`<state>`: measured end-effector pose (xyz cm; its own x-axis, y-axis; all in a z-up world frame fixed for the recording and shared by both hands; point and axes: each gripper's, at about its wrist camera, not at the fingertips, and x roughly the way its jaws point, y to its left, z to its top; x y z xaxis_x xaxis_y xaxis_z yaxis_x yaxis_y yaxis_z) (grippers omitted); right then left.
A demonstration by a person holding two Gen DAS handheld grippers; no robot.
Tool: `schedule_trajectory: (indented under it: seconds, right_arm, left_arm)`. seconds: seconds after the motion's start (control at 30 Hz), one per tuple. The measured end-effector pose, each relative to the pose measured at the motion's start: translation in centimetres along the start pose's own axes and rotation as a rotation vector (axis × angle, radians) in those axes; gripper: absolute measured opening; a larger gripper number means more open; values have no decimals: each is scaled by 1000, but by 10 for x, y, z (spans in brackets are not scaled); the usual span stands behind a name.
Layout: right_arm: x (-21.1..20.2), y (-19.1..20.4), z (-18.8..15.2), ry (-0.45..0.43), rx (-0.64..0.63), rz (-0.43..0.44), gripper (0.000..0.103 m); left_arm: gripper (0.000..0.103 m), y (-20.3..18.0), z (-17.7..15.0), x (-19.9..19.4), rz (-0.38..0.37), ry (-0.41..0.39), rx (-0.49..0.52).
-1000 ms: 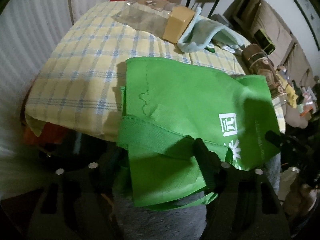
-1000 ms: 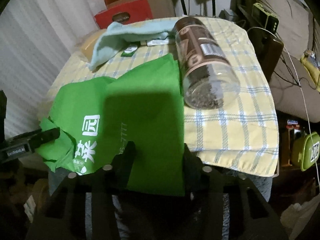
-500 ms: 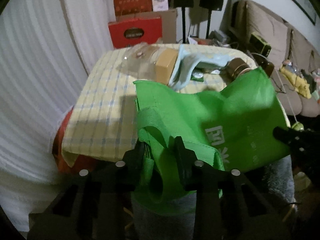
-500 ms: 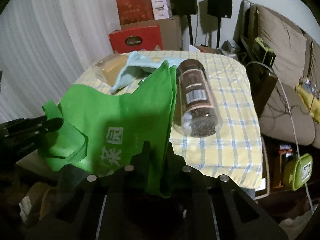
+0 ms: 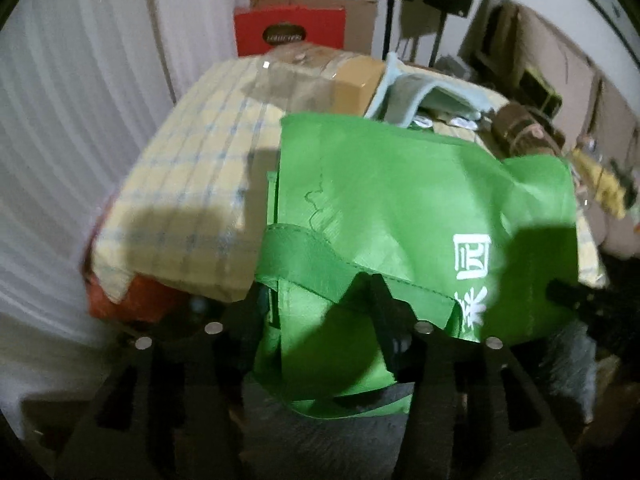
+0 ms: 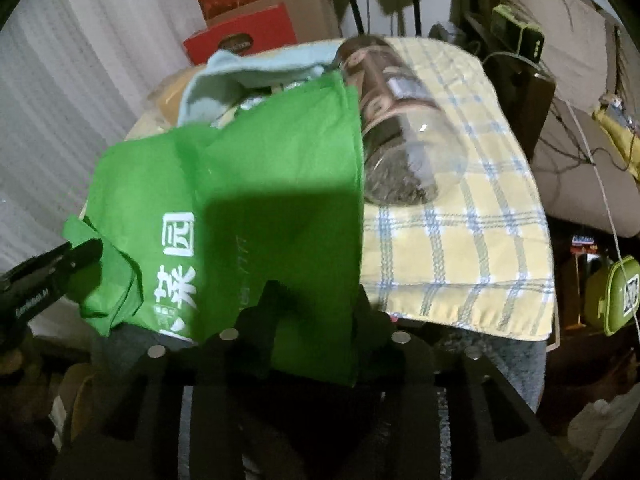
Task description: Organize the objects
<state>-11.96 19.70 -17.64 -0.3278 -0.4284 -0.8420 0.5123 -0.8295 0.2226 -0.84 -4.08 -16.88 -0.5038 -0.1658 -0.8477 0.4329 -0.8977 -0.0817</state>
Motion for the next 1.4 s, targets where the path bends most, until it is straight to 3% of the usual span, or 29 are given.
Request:
schedule_trajectory:
  seconds: [0.1,0.3,0.5,0.57,0.67,0.73,0.83,0.93,1.03,1.1,1.27,1.33,1.4]
  right_arm:
    - [5,-6,-1,12,20,29,40]
    - [10,-12,0,15,22,72,46]
    - [14,-11,0,1,14,95,55]
    - [13,-11,0,-3,5,94,55]
    - [10,-9,-1,-13,-7,80,48]
    - [4,-10,0,-26,4,76,38]
    - [-5,-12,2,-61,18,77,23]
    - [-25,-6,6,-109,-3,94,14]
    - [-46,5,8,-156,-23,143,10]
    - [-52,16,6,-176,-62,128,10]
    - [-34,16,5,-121,-56,125,12]
    - [-28,4,7,-102,-21,130,15]
    - [-20,-2,6,-90,1,114,18]
  left_arm:
    - [60,4,-3,6,-48,5,-35]
    - [81,-3,-5,16,-56,3,-31]
    - [82,-4,-7,23,-54,-26,-45]
    - [77,-1,-6,23,-55,-27,-52]
    - [59,5,-4,17,-49,-31,-73]
    - [43,15,-1,10,-64,-31,-103]
    - [32,23,3,2,-83,-27,-127]
    - [26,18,6,-19,-90,-65,-110]
    - [20,8,7,-47,-116,-121,-96]
    - [18,-1,7,-64,-125,-167,-73]
    - [20,-16,10,-70,-26,-194,-20]
    - [20,-9,10,-66,-65,-186,-55]
    - [25,4,10,-67,-191,-202,-104]
